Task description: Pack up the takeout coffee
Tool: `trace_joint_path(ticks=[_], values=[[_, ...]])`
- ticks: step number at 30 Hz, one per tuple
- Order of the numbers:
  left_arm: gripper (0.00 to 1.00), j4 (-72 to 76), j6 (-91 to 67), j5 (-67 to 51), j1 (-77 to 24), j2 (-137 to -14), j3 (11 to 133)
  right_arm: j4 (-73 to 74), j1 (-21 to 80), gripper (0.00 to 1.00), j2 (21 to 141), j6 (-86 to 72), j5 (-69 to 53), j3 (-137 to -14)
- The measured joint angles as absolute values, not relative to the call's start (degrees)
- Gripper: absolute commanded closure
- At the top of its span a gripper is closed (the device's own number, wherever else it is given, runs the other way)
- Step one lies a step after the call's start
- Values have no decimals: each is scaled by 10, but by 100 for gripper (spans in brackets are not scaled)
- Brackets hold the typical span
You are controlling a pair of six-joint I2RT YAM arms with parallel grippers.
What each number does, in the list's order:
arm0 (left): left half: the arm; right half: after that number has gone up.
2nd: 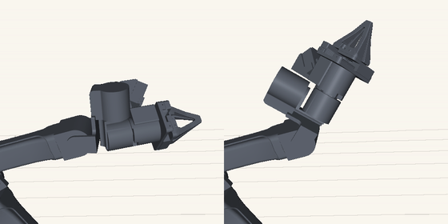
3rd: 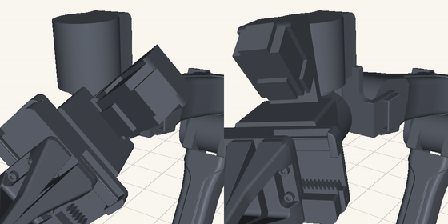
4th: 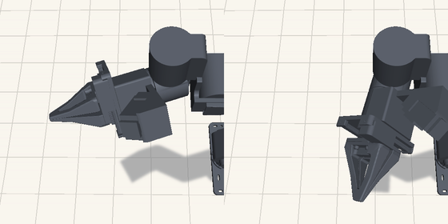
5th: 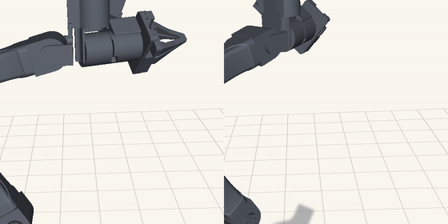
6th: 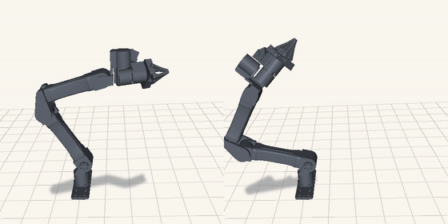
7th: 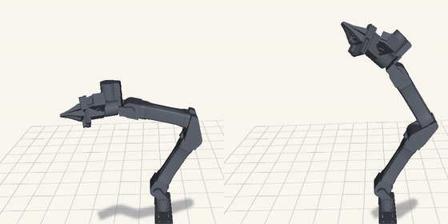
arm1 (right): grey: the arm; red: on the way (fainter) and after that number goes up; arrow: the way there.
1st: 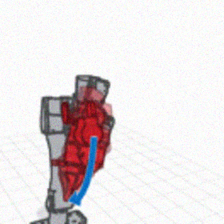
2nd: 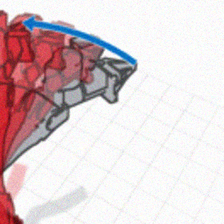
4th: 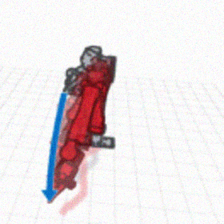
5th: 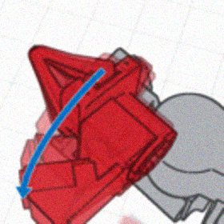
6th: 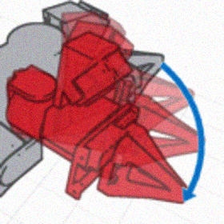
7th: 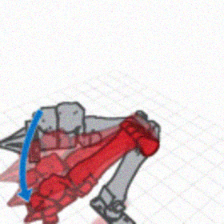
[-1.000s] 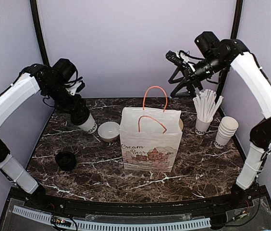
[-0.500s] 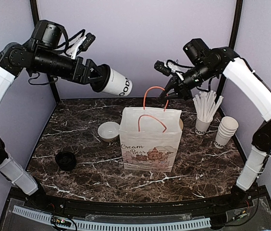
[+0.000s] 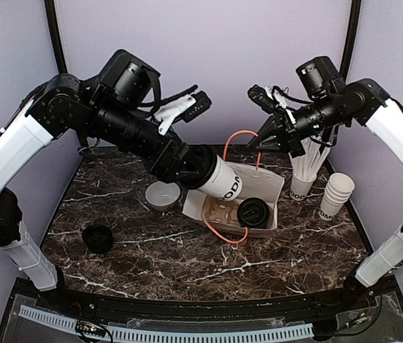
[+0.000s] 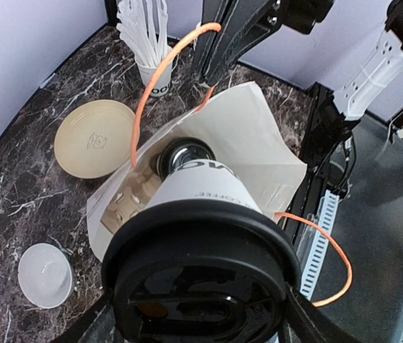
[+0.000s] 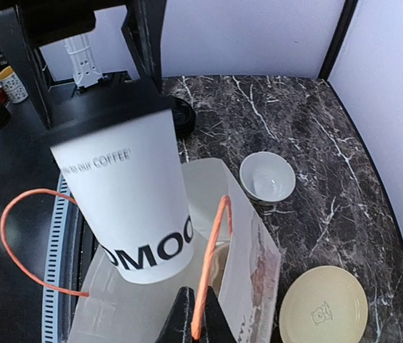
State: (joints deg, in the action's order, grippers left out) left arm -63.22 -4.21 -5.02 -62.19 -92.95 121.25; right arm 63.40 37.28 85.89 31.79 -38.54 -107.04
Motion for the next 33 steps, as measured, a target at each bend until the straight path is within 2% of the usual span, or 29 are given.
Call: trace_joint_path(ticks=[12,20,26,33], values=[[51,-644,9,181,-773,-970,1177,634,444,100,839,324,-415,-982],[51,-635,58,335,-851,-989,1124,646,453,100,817,328,-439,-974],[52,-597,112,399,-877,-990,1067,653,455,100,814,333,-467,-969],[52,-536,197,398,-882,-990,1021,666,470,100,815,342,-487,-962]])
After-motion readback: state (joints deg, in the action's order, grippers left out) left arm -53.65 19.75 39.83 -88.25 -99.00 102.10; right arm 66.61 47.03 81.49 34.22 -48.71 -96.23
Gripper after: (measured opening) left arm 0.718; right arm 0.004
